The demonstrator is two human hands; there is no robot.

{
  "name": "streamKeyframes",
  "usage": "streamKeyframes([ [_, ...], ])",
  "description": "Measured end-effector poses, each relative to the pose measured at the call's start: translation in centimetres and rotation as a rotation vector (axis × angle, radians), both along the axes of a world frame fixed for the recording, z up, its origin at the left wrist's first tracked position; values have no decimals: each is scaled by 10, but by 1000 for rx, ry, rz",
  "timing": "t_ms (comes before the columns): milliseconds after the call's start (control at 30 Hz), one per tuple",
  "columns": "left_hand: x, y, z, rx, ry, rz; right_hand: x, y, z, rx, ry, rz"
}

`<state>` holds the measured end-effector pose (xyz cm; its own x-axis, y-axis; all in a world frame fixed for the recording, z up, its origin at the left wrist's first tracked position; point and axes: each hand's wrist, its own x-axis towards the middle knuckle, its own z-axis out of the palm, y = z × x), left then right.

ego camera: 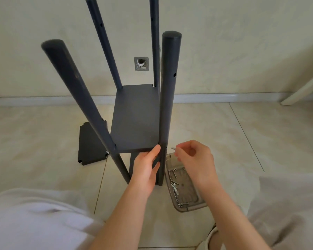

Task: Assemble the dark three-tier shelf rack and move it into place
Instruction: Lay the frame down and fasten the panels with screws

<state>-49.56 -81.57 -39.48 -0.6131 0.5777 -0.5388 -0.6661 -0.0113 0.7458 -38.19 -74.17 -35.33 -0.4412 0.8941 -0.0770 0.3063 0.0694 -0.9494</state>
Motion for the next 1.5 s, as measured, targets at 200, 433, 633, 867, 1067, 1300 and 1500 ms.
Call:
streamKeyframes([
  [200,1,0,-2,-10,-6,-2,2,-10,-5,-42,12,61],
  [433,-1,1,-5,7,-75,21,-2,-11,-15,-72,37,16],
  [633,-2,2,-8,9,-63,23,-3,-12,-12,-29,64,18],
  [867,0,1,-6,13,-50,22,-1,-10,-14,-138,114,39],
  [1067,4,1,-4,19,-16,-4,-1,-5,-22,-214,156,27],
  [1300,5,1,-3,16,-24,-19,-6,-4,-26,-186,157,51],
  [1500,5,-1,-2,32,-33,-36,-12,0,-26,-201,169,66],
])
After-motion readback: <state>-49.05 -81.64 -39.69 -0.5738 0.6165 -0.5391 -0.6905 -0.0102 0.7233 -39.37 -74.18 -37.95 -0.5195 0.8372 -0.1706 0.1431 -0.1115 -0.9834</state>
